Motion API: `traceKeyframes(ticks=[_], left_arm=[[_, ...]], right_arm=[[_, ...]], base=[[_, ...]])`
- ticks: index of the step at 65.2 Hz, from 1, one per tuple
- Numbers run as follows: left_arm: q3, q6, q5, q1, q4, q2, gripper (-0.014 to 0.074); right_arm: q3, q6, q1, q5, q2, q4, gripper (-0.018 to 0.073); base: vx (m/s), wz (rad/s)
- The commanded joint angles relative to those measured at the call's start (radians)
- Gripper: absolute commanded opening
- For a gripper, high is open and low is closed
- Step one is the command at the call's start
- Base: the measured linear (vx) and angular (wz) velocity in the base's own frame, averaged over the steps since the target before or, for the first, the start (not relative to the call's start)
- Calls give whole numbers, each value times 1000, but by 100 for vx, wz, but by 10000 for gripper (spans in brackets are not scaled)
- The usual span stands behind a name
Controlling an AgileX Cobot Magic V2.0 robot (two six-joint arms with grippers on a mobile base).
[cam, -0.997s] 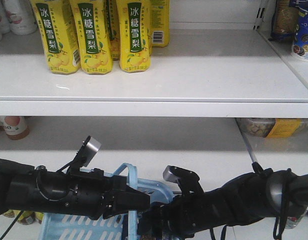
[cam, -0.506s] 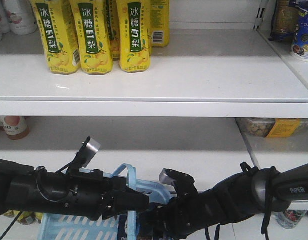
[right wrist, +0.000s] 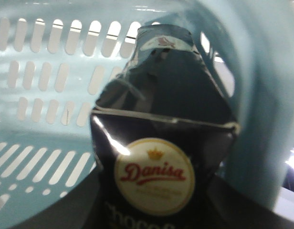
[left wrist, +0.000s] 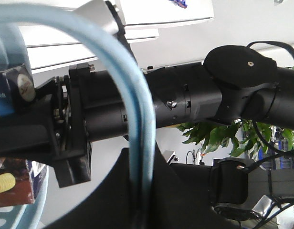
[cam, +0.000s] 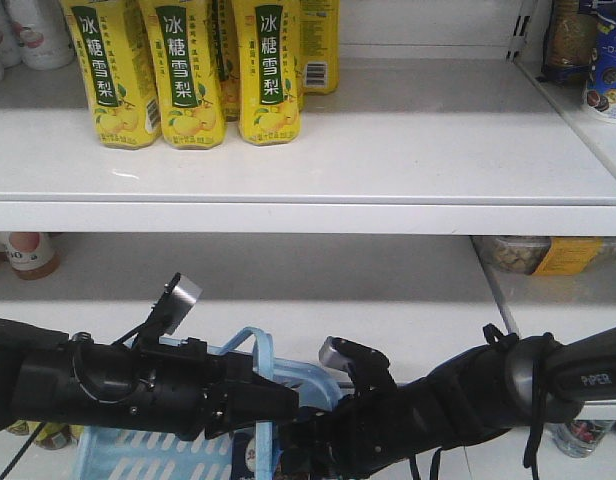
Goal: Left arm holds basket, right arm returns cookies
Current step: 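Lift the cookie box out of the basket with the right gripper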
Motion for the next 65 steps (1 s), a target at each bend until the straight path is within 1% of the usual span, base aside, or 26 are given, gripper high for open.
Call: traceKeyframes(ticks=[1,14,35,47,65], left_arm=[[-29,20,63,-1,-101,-46,-6],[-29,20,63,-1,-101,-46,-6],[-29,20,63,-1,-101,-46,-6],[-29,20,63,-1,-101,-46,-6],[-29,20,63,-1,-101,-46,-6]], right_arm=[[-10,-8,-3,76,-39,17,246],[24,-13,-5,37,-93,57,246],[98,-16,-5,-53,-252,56,246],[137,-17,-5,-81,-349,55,246],[216,-7,-5,-163,-530,56,246]], base=[[0,0],[0,0],[0,0],[0,0],[0,0]])
